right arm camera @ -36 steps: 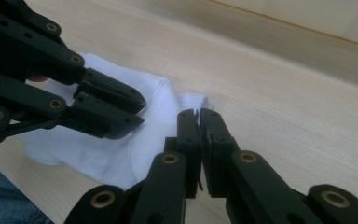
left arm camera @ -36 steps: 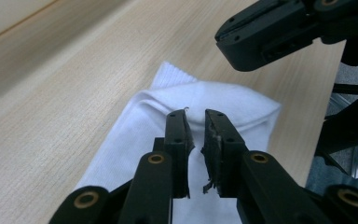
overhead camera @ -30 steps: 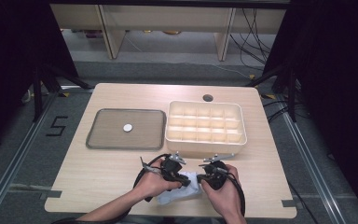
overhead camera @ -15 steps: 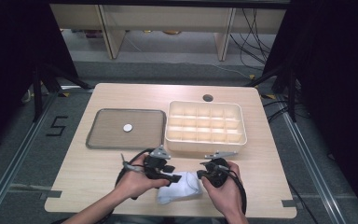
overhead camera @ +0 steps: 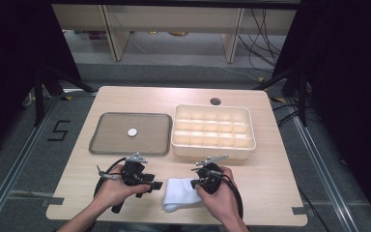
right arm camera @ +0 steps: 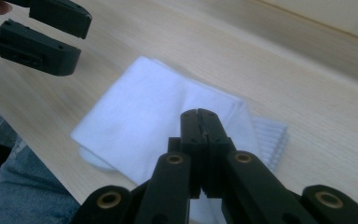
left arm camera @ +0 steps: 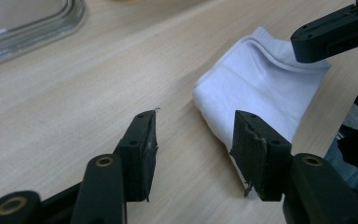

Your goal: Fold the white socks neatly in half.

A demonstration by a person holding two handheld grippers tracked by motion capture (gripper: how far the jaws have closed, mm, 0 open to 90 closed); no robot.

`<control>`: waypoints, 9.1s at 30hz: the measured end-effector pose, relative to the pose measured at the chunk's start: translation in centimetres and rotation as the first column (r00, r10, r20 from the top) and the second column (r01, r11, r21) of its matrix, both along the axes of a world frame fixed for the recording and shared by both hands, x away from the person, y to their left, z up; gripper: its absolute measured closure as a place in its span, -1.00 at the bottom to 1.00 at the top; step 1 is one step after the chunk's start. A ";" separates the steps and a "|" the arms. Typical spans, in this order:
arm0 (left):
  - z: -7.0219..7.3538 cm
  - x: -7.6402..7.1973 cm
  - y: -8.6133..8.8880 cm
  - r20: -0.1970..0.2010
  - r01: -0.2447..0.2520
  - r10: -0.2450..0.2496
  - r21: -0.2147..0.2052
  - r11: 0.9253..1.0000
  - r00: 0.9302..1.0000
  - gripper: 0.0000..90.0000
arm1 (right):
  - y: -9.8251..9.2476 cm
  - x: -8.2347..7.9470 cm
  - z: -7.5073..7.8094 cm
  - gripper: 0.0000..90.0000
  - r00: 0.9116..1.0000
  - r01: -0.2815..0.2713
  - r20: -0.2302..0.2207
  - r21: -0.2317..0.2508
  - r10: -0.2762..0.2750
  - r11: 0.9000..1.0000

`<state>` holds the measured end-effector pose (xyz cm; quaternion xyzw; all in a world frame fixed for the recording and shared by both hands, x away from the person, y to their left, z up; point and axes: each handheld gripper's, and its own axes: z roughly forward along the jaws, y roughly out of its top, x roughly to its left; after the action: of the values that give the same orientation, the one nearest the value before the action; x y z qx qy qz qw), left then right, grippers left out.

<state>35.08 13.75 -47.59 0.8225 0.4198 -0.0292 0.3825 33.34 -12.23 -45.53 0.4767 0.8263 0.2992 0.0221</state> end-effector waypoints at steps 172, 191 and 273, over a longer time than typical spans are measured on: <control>0.2 1.2 -6.5 -0.150 0.046 -0.076 -0.195 0.980 0.986 0.84 | -1.3 0.1 -3.6 1.00 0.995 0.093 -0.042 -0.044 -0.095 0.995; 0.6 1.4 -6.5 -0.149 0.042 -0.070 -0.180 0.983 0.986 0.84 | -0.7 0.2 -3.6 1.00 0.997 0.069 -0.041 -0.044 -0.071 0.997; -0.4 1.0 -7.5 -0.045 0.067 -0.070 -0.077 0.995 0.997 0.80 | -1.4 3.4 -0.4 0.43 0.983 0.178 -0.082 0.171 -0.166 0.969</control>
<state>36.06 6.20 -48.02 0.8205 0.3989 -0.0777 0.4020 36.70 -13.64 -45.90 0.5563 0.7523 0.3523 -0.0223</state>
